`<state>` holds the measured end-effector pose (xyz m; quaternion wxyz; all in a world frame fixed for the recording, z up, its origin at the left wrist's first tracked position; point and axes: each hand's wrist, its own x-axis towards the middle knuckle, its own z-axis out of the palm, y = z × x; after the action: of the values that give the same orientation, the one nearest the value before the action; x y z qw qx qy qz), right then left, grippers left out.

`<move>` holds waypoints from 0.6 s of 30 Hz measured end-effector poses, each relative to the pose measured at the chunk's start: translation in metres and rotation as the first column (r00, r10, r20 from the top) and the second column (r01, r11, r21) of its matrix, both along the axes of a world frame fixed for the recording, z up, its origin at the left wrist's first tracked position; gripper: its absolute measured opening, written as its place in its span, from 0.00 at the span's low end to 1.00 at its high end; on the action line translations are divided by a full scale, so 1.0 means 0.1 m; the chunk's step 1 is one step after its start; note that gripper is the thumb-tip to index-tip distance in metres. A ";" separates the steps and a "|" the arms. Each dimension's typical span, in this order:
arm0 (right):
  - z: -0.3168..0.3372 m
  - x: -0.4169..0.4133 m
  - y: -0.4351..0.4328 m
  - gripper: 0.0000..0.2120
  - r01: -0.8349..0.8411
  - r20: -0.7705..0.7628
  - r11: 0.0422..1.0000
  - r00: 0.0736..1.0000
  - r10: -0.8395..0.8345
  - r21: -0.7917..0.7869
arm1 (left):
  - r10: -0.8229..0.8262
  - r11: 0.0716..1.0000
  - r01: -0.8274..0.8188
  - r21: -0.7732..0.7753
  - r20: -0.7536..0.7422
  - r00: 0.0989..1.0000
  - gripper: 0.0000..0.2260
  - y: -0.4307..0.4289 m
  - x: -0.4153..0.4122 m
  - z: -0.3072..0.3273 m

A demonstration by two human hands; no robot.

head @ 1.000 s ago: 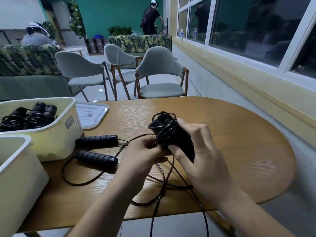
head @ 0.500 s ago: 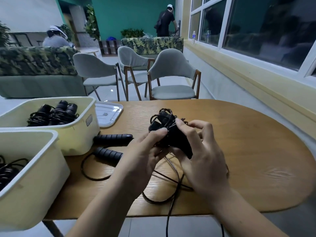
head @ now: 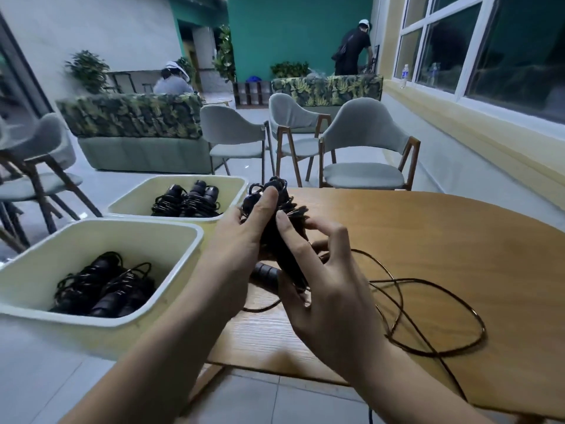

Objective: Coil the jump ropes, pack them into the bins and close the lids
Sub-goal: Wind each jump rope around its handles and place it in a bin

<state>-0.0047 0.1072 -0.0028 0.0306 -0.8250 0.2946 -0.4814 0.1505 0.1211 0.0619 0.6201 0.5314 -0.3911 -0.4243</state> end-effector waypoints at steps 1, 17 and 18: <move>0.04 0.06 0.02 0.38 -0.024 -0.004 1.000 1.000 0.024 0.013 | 0.033 0.999 -0.033 0.004 0.015 0.999 0.28 0.01 0.09 0.02; 0.38 1.23 0.03 0.29 -0.328 -0.099 0.939 0.936 0.338 0.105 | 0.233 0.964 -0.258 0.066 0.265 0.936 0.08 0.33 1.65 0.45; 0.38 1.28 0.02 0.29 -0.330 -0.110 0.936 0.933 0.343 0.121 | 0.235 0.962 -0.265 0.072 0.280 0.931 0.09 0.33 1.72 0.46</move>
<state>0.1232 0.1092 0.0355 0.1348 -0.8902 0.1740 -0.3990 0.3225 0.1542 0.1074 0.5806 0.6623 -0.3772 -0.2862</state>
